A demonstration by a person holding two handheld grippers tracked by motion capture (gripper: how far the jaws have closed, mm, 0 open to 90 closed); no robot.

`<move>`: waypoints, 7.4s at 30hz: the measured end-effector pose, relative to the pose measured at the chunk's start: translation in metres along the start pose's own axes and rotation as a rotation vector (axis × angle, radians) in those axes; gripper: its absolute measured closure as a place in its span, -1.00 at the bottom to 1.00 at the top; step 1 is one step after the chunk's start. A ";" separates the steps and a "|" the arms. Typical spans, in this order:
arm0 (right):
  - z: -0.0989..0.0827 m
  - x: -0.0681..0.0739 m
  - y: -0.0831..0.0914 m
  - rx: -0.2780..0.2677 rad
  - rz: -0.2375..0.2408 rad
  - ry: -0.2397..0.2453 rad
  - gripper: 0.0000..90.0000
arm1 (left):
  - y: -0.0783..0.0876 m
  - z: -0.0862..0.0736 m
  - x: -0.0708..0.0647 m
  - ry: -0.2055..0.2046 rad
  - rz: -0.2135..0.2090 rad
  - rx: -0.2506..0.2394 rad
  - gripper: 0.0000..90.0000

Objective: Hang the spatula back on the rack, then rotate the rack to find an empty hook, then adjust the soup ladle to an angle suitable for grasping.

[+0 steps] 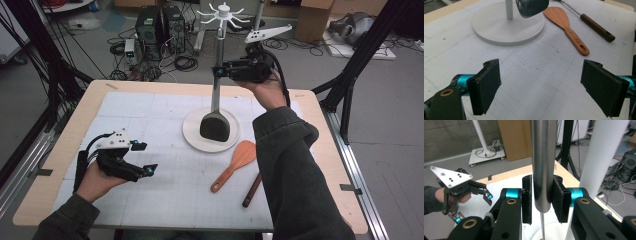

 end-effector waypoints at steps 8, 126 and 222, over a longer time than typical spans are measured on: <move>0.004 -0.001 0.014 -0.031 -0.024 0.001 0.56 | 0.000 0.000 0.001 0.002 -0.001 -0.003 -0.63; 0.064 -0.023 0.076 -0.093 -0.172 0.046 1.00 | 0.001 -0.001 0.002 0.006 0.003 -0.010 -0.63; -0.043 0.017 0.065 -0.022 -0.127 -0.038 -0.24 | 0.003 -0.002 0.004 -0.004 0.014 -0.014 -0.65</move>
Point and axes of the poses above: each handheld gripper's, and its own axes: y roughly backward along the jaws, z roughly out of its top, x roughly to its left, the point moved 8 cm from there along -y, roughly forward along the jaws, and after that the axes turned 7 degrees about y, right-handed, at the moved point
